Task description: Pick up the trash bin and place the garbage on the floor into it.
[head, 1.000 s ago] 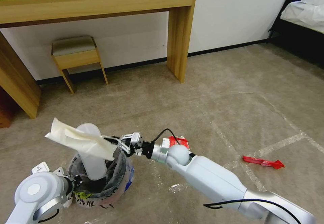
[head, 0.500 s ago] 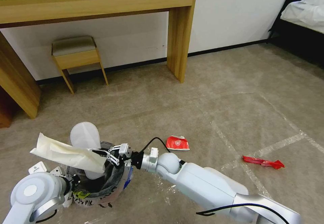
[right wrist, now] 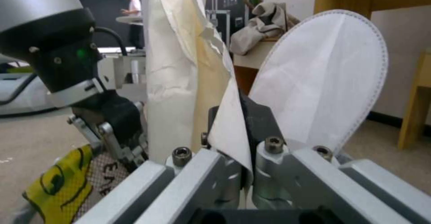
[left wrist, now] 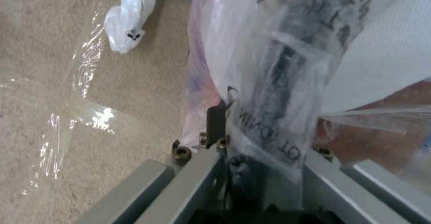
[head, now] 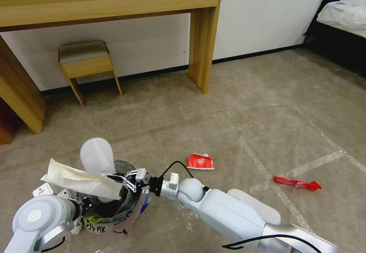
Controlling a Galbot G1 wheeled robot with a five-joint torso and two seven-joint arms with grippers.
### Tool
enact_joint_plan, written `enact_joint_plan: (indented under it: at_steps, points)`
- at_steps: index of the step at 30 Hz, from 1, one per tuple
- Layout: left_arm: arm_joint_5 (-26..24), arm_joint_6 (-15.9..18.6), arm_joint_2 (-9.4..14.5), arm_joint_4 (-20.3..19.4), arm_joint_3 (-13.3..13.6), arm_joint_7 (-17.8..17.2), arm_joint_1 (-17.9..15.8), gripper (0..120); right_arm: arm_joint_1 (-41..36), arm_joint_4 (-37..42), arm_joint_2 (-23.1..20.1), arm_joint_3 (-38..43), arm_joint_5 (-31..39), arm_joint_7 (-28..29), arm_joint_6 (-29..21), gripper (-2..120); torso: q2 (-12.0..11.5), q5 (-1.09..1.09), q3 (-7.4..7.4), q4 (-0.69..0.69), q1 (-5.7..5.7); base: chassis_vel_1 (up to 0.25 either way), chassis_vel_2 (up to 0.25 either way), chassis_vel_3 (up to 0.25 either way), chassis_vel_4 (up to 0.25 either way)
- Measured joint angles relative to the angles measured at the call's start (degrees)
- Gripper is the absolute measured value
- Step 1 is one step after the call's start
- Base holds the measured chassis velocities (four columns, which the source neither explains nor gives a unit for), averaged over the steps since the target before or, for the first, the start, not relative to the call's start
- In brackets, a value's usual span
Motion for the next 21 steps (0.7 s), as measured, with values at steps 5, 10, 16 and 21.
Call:
enact_joint_plan:
  at_steps: [5,10,16,21]
  points:
    - [0.00,0.00,0.08,0.19,0.05,0.00,-0.01,0,-0.06,-0.72,0.24,-0.03,-0.50,0.46,0.84,5,0.00,0.00,0.00,0.00,0.00,0.000,0.000,0.000,0.000]
    - [-0.01,0.03,0.29,0.47,0.07,-0.01,-0.07,0,0.27,-1.79,0.53,-0.14,-1.41,1.92,1.73,23,0.00,0.00,0.00,0.00,0.00,0.000,0.000,0.000,0.000]
    - [-0.15,0.06,0.58,0.79,0.06,-0.01,-0.32,0,0.94,-2.07,0.41,-0.27,-1.58,2.44,2.00,44,0.00,0.00,0.00,0.00,0.00,0.000,0.000,0.000,0.000]
    - [-0.22,0.10,0.77,1.06,0.10,0.02,-0.55,0,1.46,-2.49,0.55,-0.41,-1.67,2.62,2.05,62,0.00,0.00,0.00,0.00,0.00,0.000,0.000,0.000,0.000]
